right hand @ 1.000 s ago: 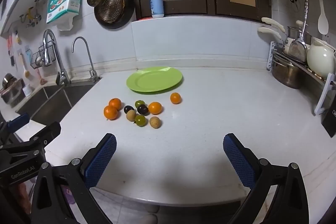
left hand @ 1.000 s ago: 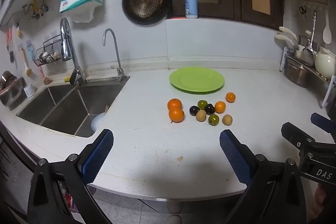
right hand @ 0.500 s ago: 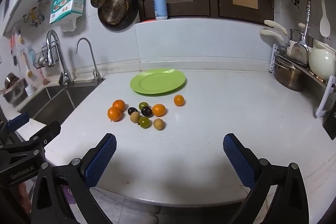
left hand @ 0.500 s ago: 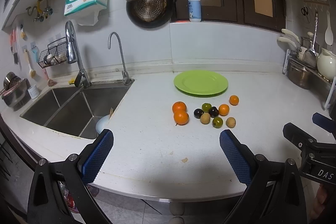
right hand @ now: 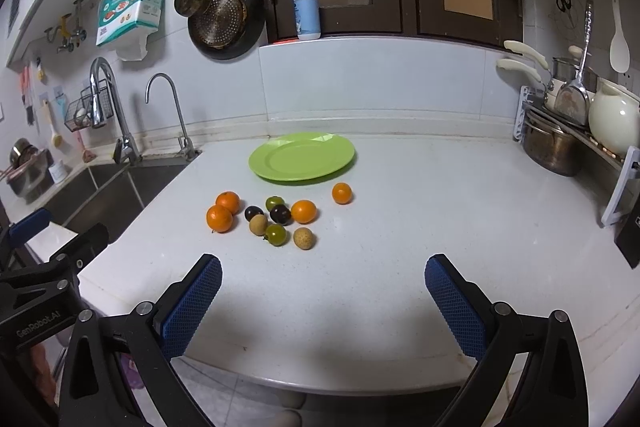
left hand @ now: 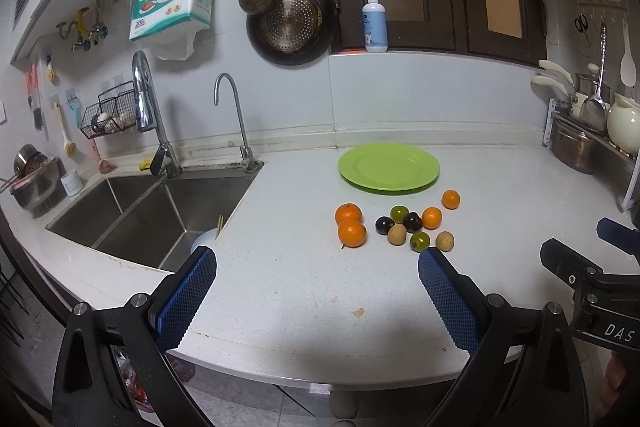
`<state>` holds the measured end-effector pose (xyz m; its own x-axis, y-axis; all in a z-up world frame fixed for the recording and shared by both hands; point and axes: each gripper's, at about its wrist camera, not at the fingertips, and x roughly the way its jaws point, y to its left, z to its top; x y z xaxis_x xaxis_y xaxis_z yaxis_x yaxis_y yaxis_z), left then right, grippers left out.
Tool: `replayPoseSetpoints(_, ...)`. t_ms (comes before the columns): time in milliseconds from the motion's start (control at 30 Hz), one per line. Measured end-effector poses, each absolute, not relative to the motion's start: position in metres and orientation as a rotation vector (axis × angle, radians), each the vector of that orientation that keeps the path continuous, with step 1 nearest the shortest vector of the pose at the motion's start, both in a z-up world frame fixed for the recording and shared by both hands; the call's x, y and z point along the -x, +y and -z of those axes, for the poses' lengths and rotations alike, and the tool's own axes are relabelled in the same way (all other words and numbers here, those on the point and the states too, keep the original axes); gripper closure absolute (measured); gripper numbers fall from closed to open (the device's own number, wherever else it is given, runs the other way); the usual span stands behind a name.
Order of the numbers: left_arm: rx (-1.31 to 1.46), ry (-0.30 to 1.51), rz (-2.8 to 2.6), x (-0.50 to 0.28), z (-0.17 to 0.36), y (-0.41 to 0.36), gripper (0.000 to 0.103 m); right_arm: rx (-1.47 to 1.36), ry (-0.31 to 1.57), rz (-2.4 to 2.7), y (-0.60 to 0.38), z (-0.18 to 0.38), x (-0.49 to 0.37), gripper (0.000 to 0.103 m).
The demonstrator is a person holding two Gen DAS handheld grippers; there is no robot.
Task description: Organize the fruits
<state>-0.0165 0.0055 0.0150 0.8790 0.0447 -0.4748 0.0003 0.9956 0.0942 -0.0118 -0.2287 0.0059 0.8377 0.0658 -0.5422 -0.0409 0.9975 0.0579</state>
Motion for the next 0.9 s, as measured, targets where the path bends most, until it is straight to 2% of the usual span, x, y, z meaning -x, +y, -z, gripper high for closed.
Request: replayPoseSetpoints(900,-0.080,0.485,-0.018,0.0190,-0.0160,0.0076,0.000,-0.031,0.563,-0.064,-0.2272,-0.0086,0.0131,0.000)
